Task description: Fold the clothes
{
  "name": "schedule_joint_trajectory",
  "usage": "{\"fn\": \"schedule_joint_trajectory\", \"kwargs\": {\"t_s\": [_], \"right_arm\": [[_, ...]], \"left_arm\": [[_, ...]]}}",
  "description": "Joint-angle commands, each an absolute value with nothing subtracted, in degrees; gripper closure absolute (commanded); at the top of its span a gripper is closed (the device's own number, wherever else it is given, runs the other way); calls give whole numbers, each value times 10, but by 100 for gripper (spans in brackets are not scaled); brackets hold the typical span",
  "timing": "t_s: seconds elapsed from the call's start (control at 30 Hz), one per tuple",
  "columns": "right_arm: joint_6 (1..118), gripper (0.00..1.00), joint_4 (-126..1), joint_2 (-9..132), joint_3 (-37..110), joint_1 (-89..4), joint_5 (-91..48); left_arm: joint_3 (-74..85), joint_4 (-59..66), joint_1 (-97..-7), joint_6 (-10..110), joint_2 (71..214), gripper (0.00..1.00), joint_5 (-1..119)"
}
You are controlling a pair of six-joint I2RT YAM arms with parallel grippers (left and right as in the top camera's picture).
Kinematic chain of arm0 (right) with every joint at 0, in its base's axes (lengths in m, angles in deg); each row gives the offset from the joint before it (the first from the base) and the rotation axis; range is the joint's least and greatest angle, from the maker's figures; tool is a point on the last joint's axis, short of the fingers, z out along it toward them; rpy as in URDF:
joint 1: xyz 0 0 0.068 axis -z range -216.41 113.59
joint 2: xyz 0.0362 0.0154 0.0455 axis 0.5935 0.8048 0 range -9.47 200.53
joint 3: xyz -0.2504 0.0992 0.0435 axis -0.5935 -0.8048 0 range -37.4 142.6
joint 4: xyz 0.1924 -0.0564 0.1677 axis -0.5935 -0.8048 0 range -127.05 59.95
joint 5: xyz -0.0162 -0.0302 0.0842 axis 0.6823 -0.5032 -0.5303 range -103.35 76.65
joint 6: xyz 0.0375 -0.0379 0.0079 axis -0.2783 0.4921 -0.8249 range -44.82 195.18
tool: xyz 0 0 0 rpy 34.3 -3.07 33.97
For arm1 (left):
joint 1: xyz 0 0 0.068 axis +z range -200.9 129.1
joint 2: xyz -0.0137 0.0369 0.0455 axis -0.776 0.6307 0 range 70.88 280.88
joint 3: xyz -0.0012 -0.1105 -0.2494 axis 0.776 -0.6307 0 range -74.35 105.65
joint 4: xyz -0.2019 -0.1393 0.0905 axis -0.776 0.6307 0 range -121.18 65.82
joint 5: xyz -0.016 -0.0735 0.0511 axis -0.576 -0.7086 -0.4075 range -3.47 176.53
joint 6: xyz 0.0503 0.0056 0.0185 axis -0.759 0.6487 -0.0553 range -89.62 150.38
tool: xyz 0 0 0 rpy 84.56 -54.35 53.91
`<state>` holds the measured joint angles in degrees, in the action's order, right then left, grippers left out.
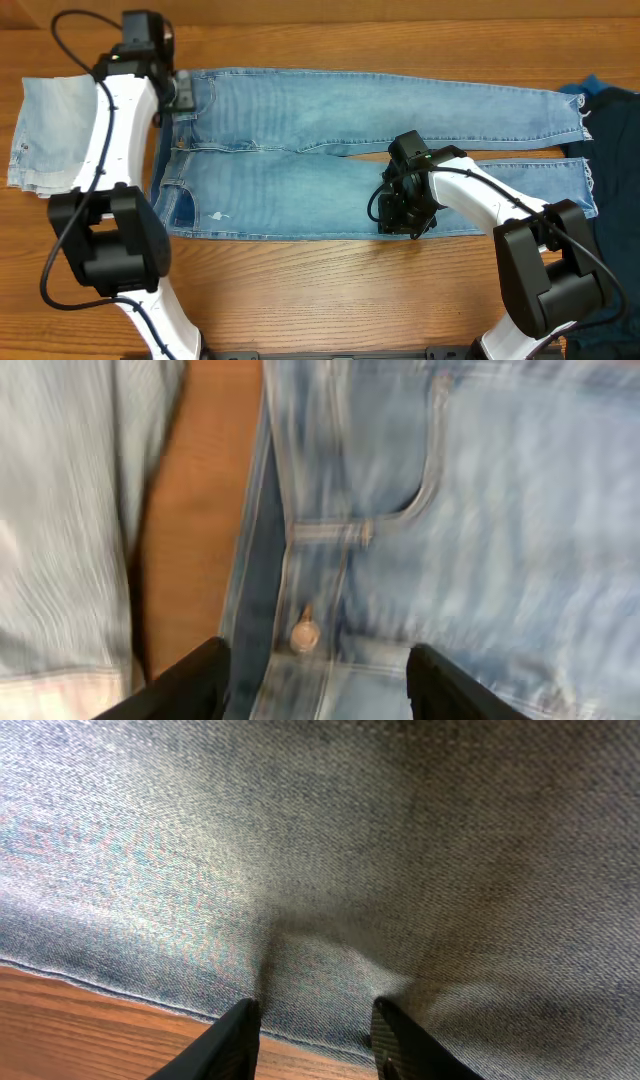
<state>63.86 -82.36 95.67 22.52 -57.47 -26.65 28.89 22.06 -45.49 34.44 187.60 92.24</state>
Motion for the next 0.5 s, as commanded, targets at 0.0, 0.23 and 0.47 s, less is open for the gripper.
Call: {"fn": "schedule_joint_trajectory", "kwargs": {"t_s": [0.0, 0.23, 0.47], "right_arm": [[633, 57, -838, 1019, 159, -565, -145], [633, 57, -833, 1019, 159, -565, -145], [633, 57, -830, 1019, 159, -565, -145]], "left_arm": [[288, 255, -390, 341, 1922, 48, 778], [288, 268, -344, 290, 2028, 55, 653], [289, 261, -343, 278, 2054, 96, 649]]}}
